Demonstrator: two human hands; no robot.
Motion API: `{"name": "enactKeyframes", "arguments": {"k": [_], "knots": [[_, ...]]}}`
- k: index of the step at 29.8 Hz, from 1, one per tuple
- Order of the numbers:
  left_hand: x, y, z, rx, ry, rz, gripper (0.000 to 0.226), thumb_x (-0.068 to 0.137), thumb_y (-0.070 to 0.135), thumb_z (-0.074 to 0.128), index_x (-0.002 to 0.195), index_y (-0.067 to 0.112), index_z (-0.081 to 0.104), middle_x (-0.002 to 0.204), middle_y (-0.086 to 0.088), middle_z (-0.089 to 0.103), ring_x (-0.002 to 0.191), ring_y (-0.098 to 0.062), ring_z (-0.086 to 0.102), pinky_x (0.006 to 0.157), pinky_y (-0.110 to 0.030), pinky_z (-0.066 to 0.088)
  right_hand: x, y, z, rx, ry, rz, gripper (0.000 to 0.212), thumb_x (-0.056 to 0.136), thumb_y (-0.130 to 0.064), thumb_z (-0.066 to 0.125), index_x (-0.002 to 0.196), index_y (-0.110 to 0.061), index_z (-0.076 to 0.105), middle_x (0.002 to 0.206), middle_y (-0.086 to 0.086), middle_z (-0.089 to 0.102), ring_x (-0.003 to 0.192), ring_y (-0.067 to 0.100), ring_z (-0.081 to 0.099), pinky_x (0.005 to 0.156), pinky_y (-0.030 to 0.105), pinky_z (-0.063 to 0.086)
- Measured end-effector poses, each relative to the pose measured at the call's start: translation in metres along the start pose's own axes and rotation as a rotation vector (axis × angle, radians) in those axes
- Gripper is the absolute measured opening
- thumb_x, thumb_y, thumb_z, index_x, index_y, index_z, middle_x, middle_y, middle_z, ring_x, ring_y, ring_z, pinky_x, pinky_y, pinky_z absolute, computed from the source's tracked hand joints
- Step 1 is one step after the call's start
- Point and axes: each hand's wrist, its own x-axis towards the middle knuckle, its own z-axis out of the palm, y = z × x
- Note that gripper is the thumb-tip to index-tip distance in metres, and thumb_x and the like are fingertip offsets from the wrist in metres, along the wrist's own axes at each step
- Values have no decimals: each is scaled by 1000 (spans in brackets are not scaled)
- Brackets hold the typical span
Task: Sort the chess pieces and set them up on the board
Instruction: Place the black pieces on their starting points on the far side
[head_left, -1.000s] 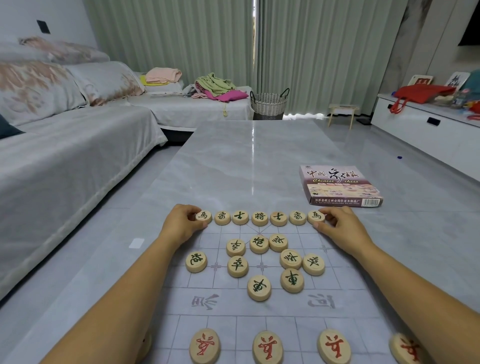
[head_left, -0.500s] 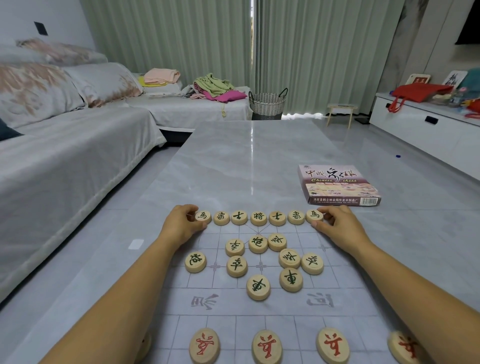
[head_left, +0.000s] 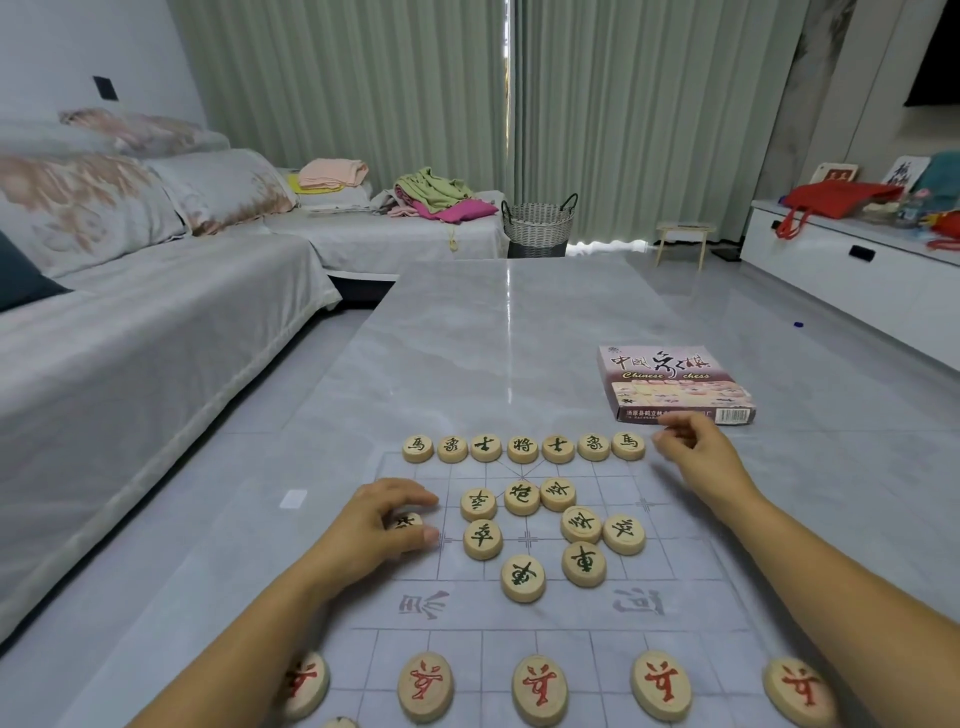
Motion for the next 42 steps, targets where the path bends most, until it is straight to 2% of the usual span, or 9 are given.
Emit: {"name": "enactKeyframes", "arguments": {"k": [3,6,11,16,21,27,33,36,42], "knots": [[1,-3,-2,43,-17,-6,35,73,30,76,105,33,62,116,19,49,117,-7,37,86,-10,31,-14,-19,13,-40,-36,-100,18,88,-5,54,105,-9,59,102,9,58,86,16,53,73,20,42],[0,-2,-1,36,8,1,34,68,31,79,98,34,63,116,16,51,115,-7,38,83,-7,32,-28,-35,35,-165,-207,-167,19,89,-7,53,106,-12,62,105,3,56,90,13,53,81,20,42],[-3,-4,0,52,30,28,33,62,31,82,91,28,65,114,17,53,114,-9,43,84,-9,34,-38,-40,35,-339,-307,-80,26,89,-4,47,108,-11,63,105,0,55,95,14,52,83,21,38],[-2,-5,0,112,27,63,33,62,30,84,89,29,64,112,20,50,113,-10,41,89,-16,34,-50,-26,-4,-281,-532,39,20,85,-5,57,93,-23,62,96,-2,60,93,14,56,80,19,44],[-2,-7,2,126,40,80,33,63,29,83,87,32,61,112,18,51,113,-10,40,91,-18,32,-59,-18,-14,-418,-669,-28,33,79,-25,70,104,-36,52,105,-6,44,93,6,47,82,15,38],[0,-8,2,120,40,80,32,63,30,83,87,32,61,112,19,51,113,-11,40,91,-19,33,-61,-17,-10,-479,-658,-103,34,76,-27,73,99,-41,51,100,-9,41,89,5,43,80,15,36],[-2,-7,0,123,18,78,31,65,31,81,87,33,60,111,22,49,113,-9,40,94,-20,34,-68,-22,-11,-420,-667,-108,45,75,-27,74,106,-45,46,113,-5,42,107,9,44,91,18,38],[-2,-7,-1,109,9,73,31,65,29,81,88,32,60,112,20,50,113,-9,40,95,-21,35,-78,-26,-7,-468,-610,-307,46,74,-35,71,108,-52,44,112,-18,41,113,7,38,99,24,32],[1,-12,-1,98,8,75,32,65,29,82,87,35,59,113,17,52,113,-10,43,85,-11,35,-87,-39,8,-803,-680,-586,45,82,-35,59,126,-36,50,109,-12,39,103,6,31,93,16,27]]}}
